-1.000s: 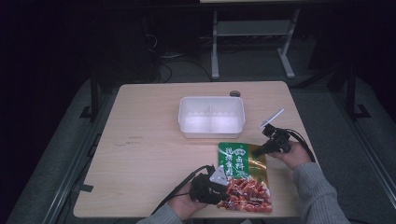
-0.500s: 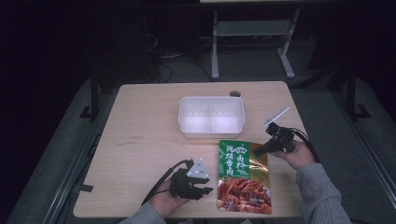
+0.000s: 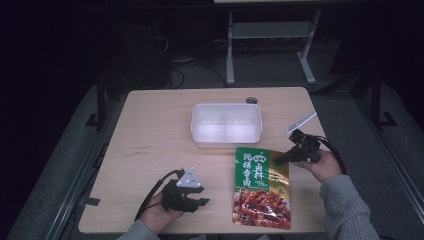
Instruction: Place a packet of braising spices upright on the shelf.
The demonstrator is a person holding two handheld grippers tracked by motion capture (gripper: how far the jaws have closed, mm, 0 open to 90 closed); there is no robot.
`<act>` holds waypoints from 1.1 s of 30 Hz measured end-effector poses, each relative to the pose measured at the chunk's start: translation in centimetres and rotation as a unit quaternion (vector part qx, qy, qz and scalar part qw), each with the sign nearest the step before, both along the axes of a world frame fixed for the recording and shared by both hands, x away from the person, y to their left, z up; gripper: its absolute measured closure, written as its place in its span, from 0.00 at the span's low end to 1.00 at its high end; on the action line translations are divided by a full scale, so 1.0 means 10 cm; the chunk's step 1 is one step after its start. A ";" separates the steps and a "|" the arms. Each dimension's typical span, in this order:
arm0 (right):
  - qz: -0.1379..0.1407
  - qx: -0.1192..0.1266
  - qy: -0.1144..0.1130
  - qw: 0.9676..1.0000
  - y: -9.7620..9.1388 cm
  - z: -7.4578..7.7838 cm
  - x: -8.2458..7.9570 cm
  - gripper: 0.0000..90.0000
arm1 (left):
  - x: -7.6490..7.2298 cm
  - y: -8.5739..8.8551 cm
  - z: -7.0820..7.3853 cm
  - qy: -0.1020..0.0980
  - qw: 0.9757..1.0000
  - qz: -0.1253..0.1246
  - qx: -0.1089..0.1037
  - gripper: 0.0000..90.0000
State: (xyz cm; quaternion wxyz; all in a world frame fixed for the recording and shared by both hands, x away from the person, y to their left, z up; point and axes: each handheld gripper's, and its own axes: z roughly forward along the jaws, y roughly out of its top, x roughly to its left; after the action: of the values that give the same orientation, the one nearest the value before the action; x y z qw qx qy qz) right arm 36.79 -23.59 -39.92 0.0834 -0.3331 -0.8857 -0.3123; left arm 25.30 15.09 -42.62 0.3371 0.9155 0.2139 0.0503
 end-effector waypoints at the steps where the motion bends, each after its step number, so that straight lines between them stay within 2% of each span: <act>1: 0.000 0.000 0.000 1.000 0.00 0.00 0.00 0.99 | 0.00 0.00 0.00 0.000 1.000 0.000 0.000 0.62; 6: 0.001 -0.003 -0.004 1.000 0.00 0.08 -0.03 0.99 | 0.01 0.06 -0.04 -0.003 1.000 0.004 0.005 0.57; 10: 0.000 0.001 -0.010 1.000 -0.02 0.15 -0.07 0.99 | 0.03 0.11 -0.10 0.002 1.000 0.018 -0.006 0.50; 16: 0.000 0.006 -0.026 1.000 -0.07 0.29 -0.13 0.99 | 0.05 0.15 -0.11 -0.003 1.000 0.029 -0.007 0.44; 21: 0.002 0.010 -0.038 0.999 -0.10 0.41 -0.17 0.99 | 0.06 0.18 -0.10 -0.009 0.999 0.034 -0.009 0.42; 33: 0.011 0.015 -0.051 0.999 -0.09 0.61 -0.24 1.00 | 0.07 0.24 -0.08 -0.021 0.999 0.045 -0.015 0.42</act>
State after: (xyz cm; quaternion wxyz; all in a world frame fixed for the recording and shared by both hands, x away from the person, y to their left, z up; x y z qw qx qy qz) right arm 34.40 -24.50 -33.81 0.0470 -0.3059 -0.8876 -0.3412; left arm 26.00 17.52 -43.39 0.3525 0.8985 0.2486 0.0815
